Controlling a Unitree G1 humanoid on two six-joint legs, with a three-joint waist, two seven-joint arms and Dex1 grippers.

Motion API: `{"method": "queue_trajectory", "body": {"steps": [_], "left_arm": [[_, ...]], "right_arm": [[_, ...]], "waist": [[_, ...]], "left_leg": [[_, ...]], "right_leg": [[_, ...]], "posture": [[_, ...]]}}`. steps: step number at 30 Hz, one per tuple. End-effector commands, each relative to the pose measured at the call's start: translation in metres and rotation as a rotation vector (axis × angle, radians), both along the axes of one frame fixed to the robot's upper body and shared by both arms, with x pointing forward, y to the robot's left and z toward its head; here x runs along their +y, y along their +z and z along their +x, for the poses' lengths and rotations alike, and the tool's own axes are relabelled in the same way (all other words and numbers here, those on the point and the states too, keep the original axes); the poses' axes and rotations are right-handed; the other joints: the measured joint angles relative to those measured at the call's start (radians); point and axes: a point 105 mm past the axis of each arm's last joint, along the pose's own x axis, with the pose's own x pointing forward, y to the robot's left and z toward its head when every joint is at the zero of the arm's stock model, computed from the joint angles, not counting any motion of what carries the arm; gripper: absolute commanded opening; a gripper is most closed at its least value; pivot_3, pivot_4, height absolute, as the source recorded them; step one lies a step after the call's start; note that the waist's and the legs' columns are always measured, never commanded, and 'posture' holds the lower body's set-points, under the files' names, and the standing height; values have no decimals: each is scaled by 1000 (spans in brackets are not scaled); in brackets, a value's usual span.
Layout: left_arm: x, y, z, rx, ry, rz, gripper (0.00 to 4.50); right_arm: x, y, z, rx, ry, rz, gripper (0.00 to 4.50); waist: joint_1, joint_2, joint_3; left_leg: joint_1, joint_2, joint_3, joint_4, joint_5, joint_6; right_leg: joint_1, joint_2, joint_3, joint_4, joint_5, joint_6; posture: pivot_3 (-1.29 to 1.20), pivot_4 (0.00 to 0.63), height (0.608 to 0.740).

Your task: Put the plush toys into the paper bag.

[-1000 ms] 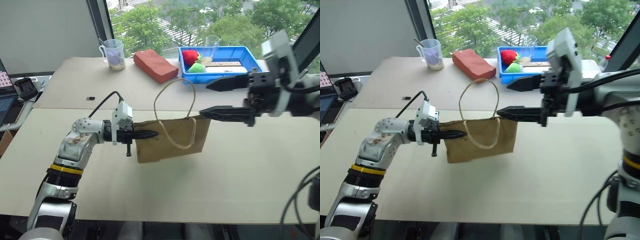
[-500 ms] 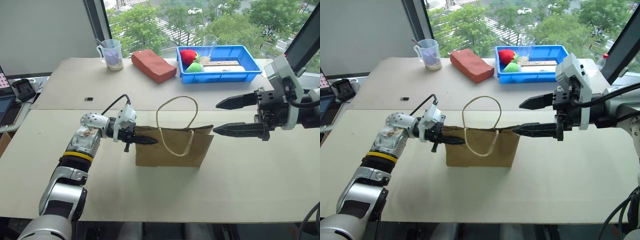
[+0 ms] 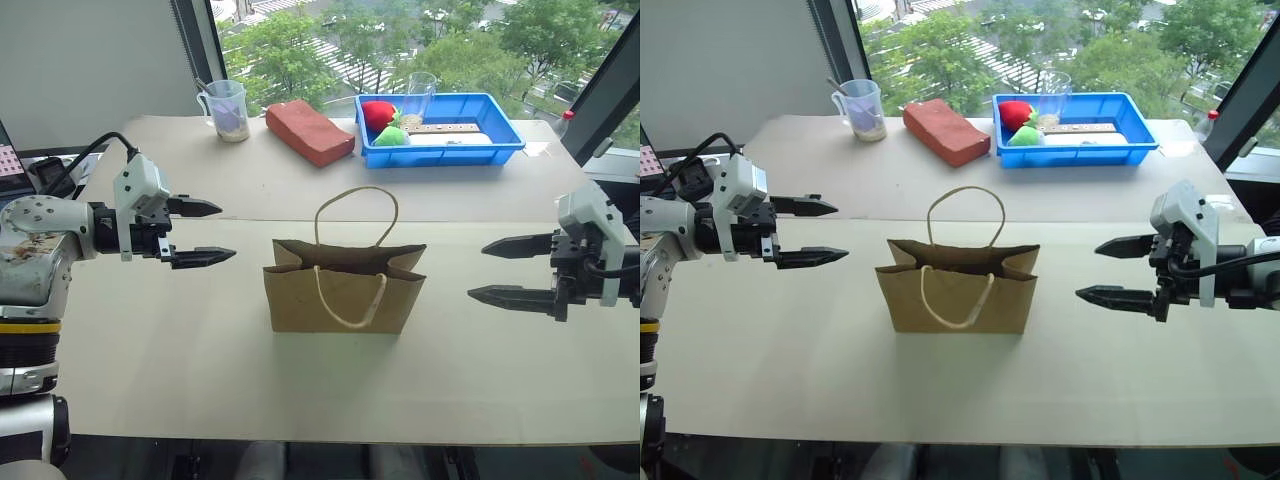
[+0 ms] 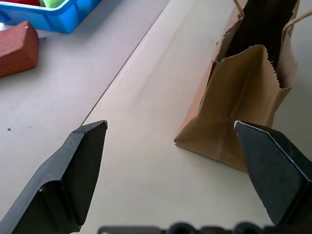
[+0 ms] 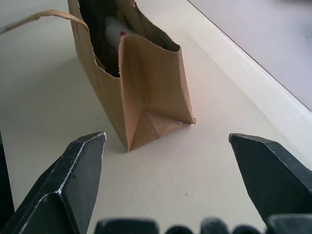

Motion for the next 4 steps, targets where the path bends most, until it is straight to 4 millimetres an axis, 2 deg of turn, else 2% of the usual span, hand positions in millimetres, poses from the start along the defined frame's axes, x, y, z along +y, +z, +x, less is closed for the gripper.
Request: {"method": "queue_trajectory", "body": {"steps": [1, 4], "left_arm": [[8, 20, -4, -76, 38, 3, 4465], [8, 18, -5, -89, 30, 18, 4465]], "right_arm": [[-7, 10, 3, -72, -26, 0, 4500], [-9, 8, 5, -74, -28, 1, 4500]], "waist": [[-1, 0, 0], [-1, 0, 0]], "left_leg": [[0, 0, 0, 0, 0, 0], [0, 0, 0, 0, 0, 0]], "right_leg": [[0, 0, 0, 0, 0, 0], [0, 0, 0, 0, 0, 0]], "posture": [[0, 150, 740], [0, 150, 740]]}}
